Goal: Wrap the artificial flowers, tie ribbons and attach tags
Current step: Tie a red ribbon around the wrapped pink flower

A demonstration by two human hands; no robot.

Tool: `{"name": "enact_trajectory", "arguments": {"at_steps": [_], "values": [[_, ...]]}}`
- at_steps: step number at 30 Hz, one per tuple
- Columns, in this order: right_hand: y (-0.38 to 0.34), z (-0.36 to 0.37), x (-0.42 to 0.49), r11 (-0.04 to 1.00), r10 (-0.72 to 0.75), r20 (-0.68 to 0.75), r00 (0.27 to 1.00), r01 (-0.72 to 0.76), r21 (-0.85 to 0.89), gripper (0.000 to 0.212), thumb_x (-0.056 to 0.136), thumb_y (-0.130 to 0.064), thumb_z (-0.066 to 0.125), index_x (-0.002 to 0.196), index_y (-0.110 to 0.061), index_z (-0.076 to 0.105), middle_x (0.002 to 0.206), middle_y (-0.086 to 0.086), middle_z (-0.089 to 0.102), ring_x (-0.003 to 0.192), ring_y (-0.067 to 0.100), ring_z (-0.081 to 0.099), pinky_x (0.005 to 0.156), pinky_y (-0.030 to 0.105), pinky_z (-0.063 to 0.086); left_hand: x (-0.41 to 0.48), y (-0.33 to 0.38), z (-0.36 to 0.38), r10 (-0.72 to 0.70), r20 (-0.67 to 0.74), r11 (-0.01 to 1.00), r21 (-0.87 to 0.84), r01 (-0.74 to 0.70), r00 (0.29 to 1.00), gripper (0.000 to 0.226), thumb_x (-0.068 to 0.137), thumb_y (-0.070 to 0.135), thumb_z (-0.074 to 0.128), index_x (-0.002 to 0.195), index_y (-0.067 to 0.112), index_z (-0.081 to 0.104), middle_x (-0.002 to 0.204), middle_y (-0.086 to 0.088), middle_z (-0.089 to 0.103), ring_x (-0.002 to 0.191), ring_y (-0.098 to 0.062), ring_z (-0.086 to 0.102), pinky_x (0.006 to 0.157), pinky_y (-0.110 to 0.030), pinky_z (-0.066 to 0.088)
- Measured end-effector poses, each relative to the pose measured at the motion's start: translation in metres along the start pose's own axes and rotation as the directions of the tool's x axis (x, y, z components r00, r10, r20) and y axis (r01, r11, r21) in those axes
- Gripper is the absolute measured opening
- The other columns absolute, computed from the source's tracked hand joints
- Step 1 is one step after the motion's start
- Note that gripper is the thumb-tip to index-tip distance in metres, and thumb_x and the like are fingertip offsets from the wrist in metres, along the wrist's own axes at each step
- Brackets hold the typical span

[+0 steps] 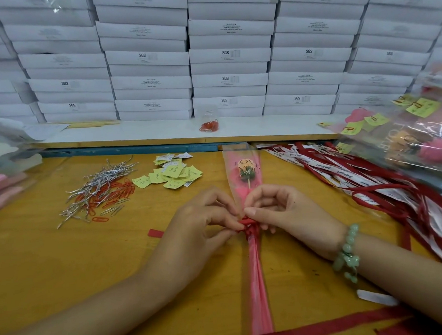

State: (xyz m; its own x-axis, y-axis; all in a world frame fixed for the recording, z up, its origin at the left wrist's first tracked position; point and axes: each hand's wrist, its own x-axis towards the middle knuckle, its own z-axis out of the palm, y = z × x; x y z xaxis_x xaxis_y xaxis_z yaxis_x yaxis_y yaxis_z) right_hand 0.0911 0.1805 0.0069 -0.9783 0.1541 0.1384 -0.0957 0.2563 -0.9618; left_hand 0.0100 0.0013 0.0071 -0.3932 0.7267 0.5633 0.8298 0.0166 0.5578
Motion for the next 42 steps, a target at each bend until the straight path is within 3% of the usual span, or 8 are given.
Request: {"name": "enact_trajectory", "arguments": {"at_steps": [5, 14, 19, 23, 27, 34, 38, 42], "values": [[0.0013, -0.0040, 0.0015, 0.999, 0.044, -0.022, 0.999, -0.044, -0.008, 0.014, 0.083, -0.006, 0.071, 0.095, -0.006, 0.065, 0.078, 0.006, 0.066, 0.058, 0.007, 0.061, 0.046, 0.016, 0.044, 0.0008, 0.0001, -0.0001, -0.014, 0.028, 1.000, -0.011, 0.015, 1.000, 0.013, 0.074, -0.005, 0.077, 0.078, 0.007, 0.077, 0.097, 0.006, 0.061, 0.091, -0.006, 0.062, 0.079, -0.012, 0.050], [0.0033, -0.0041, 0.0015, 0.998, 0.044, 0.004, 0.999, -0.044, -0.048, 0.006, 0.089, -0.006, 0.064, 0.094, -0.006, 0.067, 0.071, -0.001, 0.067, 0.060, 0.005, 0.063, 0.049, 0.016, 0.048, 0.0004, -0.0010, -0.0008, -0.140, -0.003, 0.985, -0.101, 0.139, 0.990, 0.020, 0.074, -0.004, 0.077, 0.076, 0.016, 0.077, 0.089, 0.011, 0.065, 0.087, -0.006, 0.064, 0.069, -0.022, 0.055], [-0.0006, -0.0034, 0.0001, 0.996, 0.022, 0.042, 0.999, -0.018, -0.089, 0.023, 0.080, -0.027, 0.068, 0.095, -0.010, 0.070, 0.070, -0.006, 0.068, 0.063, 0.004, 0.062, 0.050, 0.017, 0.046, 0.0007, -0.0025, -0.0018, -0.179, -0.030, 0.976, -0.130, 0.174, 0.983, 0.024, 0.074, -0.006, 0.076, 0.074, 0.018, 0.075, 0.085, 0.012, 0.066, 0.084, -0.005, 0.066, 0.069, -0.022, 0.055], [0.0001, -0.0037, -0.0008, 0.992, -0.001, 0.087, 0.996, 0.012, -0.123, 0.013, 0.080, -0.014, 0.074, 0.092, -0.013, 0.071, 0.075, -0.006, 0.068, 0.067, 0.003, 0.061, 0.050, 0.015, 0.046, 0.0006, -0.0025, -0.0018, -0.174, -0.037, 0.977, -0.131, 0.167, 0.984, 0.021, 0.075, -0.005, 0.076, 0.077, 0.015, 0.076, 0.086, 0.009, 0.068, 0.084, -0.005, 0.066, 0.070, -0.019, 0.055], [0.0009, -0.0043, -0.0006, 0.993, -0.044, 0.100, 0.994, 0.055, -0.106, 0.018, 0.079, 0.000, 0.073, 0.095, -0.009, 0.070, 0.074, -0.009, 0.066, 0.068, 0.001, 0.059, 0.054, 0.011, 0.047, 0.0010, -0.0042, -0.0015, -0.182, -0.055, 0.971, -0.171, 0.170, 0.982, 0.017, 0.076, -0.006, 0.075, 0.080, 0.011, 0.076, 0.086, 0.005, 0.069, 0.082, -0.008, 0.068, 0.069, -0.019, 0.055], [0.0034, -0.0047, 0.0001, 0.987, -0.048, 0.070, 0.996, 0.058, -0.151, 0.008, 0.085, -0.009, 0.070, 0.088, -0.016, 0.068, 0.078, -0.008, 0.065, 0.072, 0.003, 0.059, 0.051, 0.017, 0.047, 0.0013, -0.0064, 0.0003, -0.284, -0.044, 0.912, -0.321, 0.255, 0.958, 0.015, 0.079, -0.005, 0.072, 0.079, 0.010, 0.070, 0.084, 0.002, 0.073, 0.078, -0.010, 0.071, 0.065, -0.018, 0.054], [0.0062, -0.0030, 0.0012, 0.991, -0.051, 0.058, 0.997, 0.058, -0.117, 0.005, 0.090, -0.010, 0.063, 0.091, -0.014, 0.062, 0.074, -0.011, 0.064, 0.070, 0.005, 0.060, 0.047, 0.018, 0.044, 0.0010, -0.0055, 0.0007, -0.299, -0.050, 0.898, -0.351, 0.264, 0.953, 0.013, 0.080, -0.003, 0.071, 0.082, 0.010, 0.071, 0.084, 0.004, 0.074, 0.079, -0.010, 0.072, 0.072, -0.023, 0.058], [0.0049, -0.0030, 0.0016, 0.997, -0.069, 0.028, 0.997, 0.070, -0.045, 0.009, 0.096, -0.012, 0.053, 0.100, -0.009, 0.061, 0.066, -0.008, 0.061, 0.056, 0.005, 0.055, 0.043, 0.017, 0.039, 0.0006, -0.0051, 0.0008, -0.296, -0.058, 0.900, -0.351, 0.258, 0.953, 0.013, 0.081, -0.002, 0.070, 0.083, 0.011, 0.070, 0.082, 0.004, 0.073, 0.077, -0.012, 0.072, 0.076, -0.028, 0.059]]}}
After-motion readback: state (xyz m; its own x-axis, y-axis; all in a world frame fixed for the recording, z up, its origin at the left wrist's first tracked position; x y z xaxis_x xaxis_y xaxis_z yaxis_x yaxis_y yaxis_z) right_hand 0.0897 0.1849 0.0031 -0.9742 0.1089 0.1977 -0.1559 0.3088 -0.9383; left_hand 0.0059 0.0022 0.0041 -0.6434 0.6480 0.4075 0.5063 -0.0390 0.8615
